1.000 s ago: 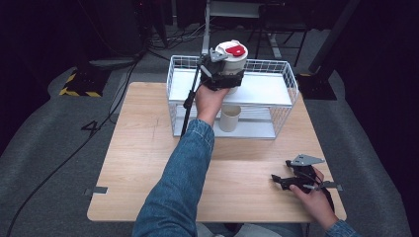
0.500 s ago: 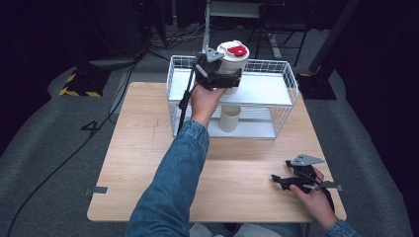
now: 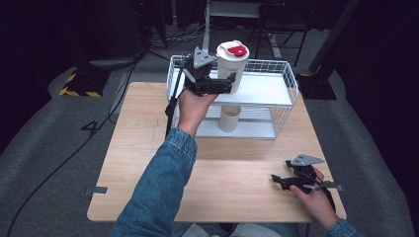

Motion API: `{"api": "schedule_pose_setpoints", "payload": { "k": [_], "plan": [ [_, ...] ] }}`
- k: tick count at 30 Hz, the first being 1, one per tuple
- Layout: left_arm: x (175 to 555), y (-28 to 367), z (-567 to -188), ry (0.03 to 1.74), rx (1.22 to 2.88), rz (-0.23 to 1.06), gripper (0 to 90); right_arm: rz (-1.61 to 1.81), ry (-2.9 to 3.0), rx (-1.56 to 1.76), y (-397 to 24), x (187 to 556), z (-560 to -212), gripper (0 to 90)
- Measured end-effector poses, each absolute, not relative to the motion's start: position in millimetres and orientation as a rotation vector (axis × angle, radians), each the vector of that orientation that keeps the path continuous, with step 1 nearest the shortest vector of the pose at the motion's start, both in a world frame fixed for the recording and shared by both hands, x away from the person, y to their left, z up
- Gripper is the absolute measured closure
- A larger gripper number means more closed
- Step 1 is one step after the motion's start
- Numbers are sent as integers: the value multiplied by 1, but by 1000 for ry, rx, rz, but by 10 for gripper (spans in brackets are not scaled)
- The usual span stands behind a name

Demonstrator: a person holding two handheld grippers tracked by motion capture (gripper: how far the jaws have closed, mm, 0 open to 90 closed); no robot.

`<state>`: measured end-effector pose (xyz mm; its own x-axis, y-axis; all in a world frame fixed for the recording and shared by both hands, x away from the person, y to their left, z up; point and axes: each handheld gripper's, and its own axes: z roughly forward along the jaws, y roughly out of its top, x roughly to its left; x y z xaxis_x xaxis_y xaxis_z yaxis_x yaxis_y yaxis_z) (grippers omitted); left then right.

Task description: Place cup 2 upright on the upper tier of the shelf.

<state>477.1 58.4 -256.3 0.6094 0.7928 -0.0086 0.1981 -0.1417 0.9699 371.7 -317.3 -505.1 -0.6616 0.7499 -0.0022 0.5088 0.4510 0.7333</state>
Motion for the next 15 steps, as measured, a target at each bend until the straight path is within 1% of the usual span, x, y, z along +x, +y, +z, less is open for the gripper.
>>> {"api": "schedule_pose_setpoints", "payload": {
  "k": [4,10,15],
  "plan": [
    [467,64,-253,819,1682,609,0,1040,2383,1071,-317,372,-505,113],
    [446,73,-251,796,1688,607,0,1038,2397,1063,-316,372,-505,89],
    [429,83,-252,798,1694,593,0,1034,2406,1055,-316,373,-505,86]
  ]
}}
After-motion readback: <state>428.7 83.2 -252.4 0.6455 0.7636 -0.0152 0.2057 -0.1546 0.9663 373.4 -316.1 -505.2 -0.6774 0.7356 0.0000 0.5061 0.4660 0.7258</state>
